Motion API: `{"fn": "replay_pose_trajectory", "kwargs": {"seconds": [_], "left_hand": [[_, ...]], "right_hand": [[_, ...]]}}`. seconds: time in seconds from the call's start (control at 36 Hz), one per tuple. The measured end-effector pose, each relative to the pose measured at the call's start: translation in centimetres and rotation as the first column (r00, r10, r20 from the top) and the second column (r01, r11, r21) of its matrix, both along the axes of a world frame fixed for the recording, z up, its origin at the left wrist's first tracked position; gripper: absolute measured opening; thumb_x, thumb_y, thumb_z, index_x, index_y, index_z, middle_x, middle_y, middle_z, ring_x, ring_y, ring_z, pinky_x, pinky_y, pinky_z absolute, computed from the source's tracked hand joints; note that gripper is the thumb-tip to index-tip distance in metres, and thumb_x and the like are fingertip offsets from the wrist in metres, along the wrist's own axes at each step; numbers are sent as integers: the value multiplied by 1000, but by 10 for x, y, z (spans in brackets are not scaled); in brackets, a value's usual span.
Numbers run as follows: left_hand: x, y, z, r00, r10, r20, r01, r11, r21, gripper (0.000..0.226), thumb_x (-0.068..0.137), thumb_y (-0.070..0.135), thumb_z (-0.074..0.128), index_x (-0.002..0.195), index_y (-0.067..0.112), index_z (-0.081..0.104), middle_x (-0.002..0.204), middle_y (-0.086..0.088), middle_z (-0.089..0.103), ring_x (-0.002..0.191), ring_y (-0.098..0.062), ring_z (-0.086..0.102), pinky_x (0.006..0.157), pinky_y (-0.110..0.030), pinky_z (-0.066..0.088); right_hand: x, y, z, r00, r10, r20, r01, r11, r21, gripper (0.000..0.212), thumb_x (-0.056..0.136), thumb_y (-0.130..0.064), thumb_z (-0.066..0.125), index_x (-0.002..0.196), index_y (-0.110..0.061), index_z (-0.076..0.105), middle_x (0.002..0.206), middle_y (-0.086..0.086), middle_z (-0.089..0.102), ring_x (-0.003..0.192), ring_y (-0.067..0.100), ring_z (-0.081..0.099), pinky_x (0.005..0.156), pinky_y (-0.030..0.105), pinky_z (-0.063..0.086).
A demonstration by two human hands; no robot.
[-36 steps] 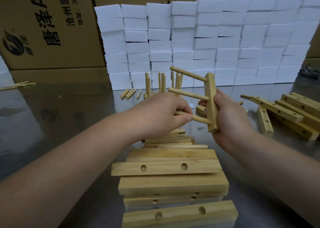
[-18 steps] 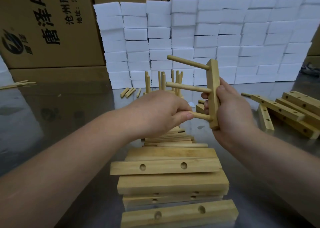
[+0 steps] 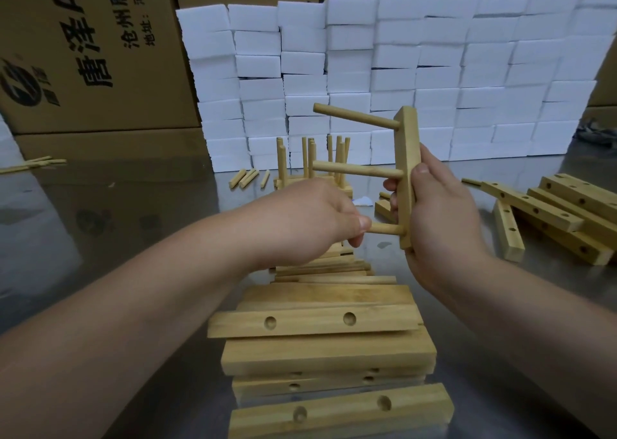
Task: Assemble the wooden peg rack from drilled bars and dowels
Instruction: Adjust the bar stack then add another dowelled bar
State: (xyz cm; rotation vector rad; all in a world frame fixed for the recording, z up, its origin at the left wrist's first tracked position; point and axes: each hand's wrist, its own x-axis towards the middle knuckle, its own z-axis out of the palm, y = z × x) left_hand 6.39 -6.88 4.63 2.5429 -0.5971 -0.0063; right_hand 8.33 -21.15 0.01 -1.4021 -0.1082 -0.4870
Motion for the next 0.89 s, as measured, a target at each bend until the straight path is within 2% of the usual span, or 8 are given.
{"fn": "replay_pose_trajectory", "kwargs": {"seconds": [0.19,0.28,0.39,0.53,0.64,0.72,0.81,0.89], "left_hand": [[2,1,1,998,12,-59,-17,997,-76,31,91,43,49,75,28,71,46,15,48,43,3,45,52,-19,32],[1,6,7,988,-101,-116,101,995,-4,34,91,51,40,79,32,65,56,20,60,48,5,49,61,-23,38],[17,26,13,980,-80,-184,75,997,-32,37,88,58,40,82,32,64,81,18,71,64,-1,64,62,-25,46],[38,44,17,933,1,-359,-10,1000,-25,40,69,50,40,76,30,74,83,9,73,62,-4,66,53,-22,47],[42,47,8,983,106,-150,-106,994,7,27,88,38,46,82,28,70,82,15,71,64,-1,65,61,-24,46],[44,46,0,989,141,34,-140,990,-15,25,92,38,48,116,36,56,96,16,65,75,-1,63,69,-25,48],[43,43,-5,996,80,-29,-84,988,-133,52,91,33,54,139,41,33,113,20,55,81,-2,63,71,-22,48],[43,40,-9,999,0,-53,-10,982,-191,51,90,30,57,134,44,37,115,22,54,79,-3,65,71,-22,51]], "right_hand": [[6,-5,3,997,41,-66,-38,999,38,35,99,-24,33,123,-34,58,64,-12,63,70,14,50,71,33,45],[10,-9,2,993,58,-104,-55,998,32,33,99,-20,35,114,-32,62,63,-12,66,73,12,57,71,29,46],[17,-13,-1,952,181,-249,-135,973,188,35,99,-16,36,129,-20,53,67,-1,69,62,10,61,52,22,48],[20,-22,4,883,317,-347,-175,907,382,28,97,-15,39,114,-15,61,75,8,69,46,13,53,36,17,37],[18,-24,7,772,467,-432,-278,858,432,23,94,-12,41,98,-3,62,81,15,72,40,10,52,34,15,38],[17,-26,7,664,577,-476,-375,808,455,29,95,-13,37,96,0,62,81,16,72,38,10,52,32,14,38],[16,-27,8,557,666,-496,-481,746,461,27,95,-15,38,98,0,60,80,19,70,37,12,53,31,14,39],[15,-27,7,473,719,-509,-568,691,448,27,88,-13,42,105,1,57,81,22,70,37,13,54,30,15,40]]}}
